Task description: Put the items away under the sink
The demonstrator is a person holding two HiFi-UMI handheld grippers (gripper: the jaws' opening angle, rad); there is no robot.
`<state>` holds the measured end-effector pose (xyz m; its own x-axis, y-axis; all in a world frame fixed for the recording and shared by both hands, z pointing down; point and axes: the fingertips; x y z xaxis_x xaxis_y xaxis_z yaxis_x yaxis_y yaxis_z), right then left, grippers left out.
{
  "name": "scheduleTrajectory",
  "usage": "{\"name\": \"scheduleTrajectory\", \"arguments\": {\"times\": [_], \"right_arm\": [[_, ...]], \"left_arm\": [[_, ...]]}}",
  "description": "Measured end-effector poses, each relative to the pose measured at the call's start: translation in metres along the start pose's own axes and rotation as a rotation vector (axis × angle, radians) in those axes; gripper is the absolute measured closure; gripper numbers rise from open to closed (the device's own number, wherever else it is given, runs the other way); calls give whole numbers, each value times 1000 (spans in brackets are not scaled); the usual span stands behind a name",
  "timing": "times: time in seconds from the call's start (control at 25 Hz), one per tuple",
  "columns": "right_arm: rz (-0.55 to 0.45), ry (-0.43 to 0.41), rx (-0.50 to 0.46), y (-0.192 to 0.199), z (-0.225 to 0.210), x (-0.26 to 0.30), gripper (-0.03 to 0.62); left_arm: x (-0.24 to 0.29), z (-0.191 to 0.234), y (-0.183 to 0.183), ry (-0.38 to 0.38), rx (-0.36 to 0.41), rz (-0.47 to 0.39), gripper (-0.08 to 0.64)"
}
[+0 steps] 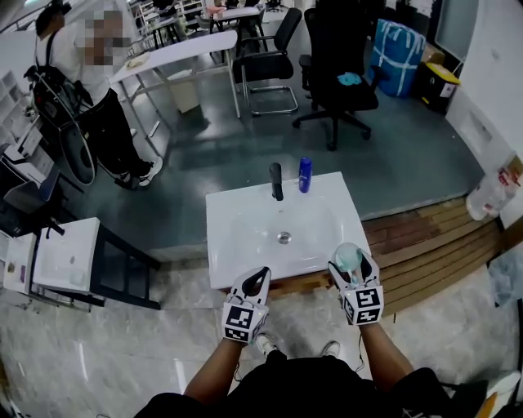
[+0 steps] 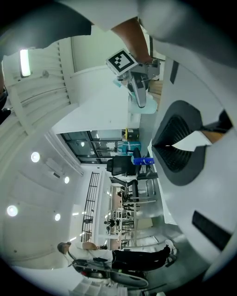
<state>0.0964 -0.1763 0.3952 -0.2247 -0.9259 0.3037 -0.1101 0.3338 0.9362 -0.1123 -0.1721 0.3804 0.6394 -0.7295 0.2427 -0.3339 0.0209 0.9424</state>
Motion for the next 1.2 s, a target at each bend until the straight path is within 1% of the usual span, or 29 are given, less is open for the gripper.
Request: {"name": "scheduleTrajectory", "arguments": {"times": [0.12, 0.2, 0.36, 0.48, 0.68, 0.8, 0.92, 1.0, 1.2], "right_arm": [[1, -25, -26, 6, -1, -12, 216], [-1, -59, -51, 7, 4, -18, 216], [-2, -133, -98, 12, 13, -35, 216], [-1, -161, -98, 17, 7, -47, 216], [11, -194, -45, 24, -7, -58, 216], [16, -217, -35, 28, -9, -61, 216], [19, -224, -34, 32, -9, -62, 216], [18, -224, -34, 36, -6, -62, 216], [52, -211, -33, 63, 5, -60, 216]], "left_arm": [[-4, -14, -4, -21, -1, 9, 538], [-8, -24, -3, -42, -16, 27, 538], [-17, -47, 3, -122, -54, 57, 538], [-20, -68, 7, -168, -71, 73, 538], [-27, -95, 8, -226, -107, 103, 539], [-34, -105, 10, -236, -106, 112, 538], [-39, -108, 19, -223, -101, 146, 538], [-38, -105, 24, -212, -98, 148, 538], [-36, -96, 45, -187, -73, 150, 538]]}}
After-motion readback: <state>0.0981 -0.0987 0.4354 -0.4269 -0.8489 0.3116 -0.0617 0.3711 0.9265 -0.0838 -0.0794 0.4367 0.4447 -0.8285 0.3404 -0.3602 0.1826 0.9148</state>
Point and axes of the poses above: the fingertips, and each gripper's own axes: x forward along the fingers, z to its left, y out of its underside, and after that the axes turned 14 degrees about x, right-handed
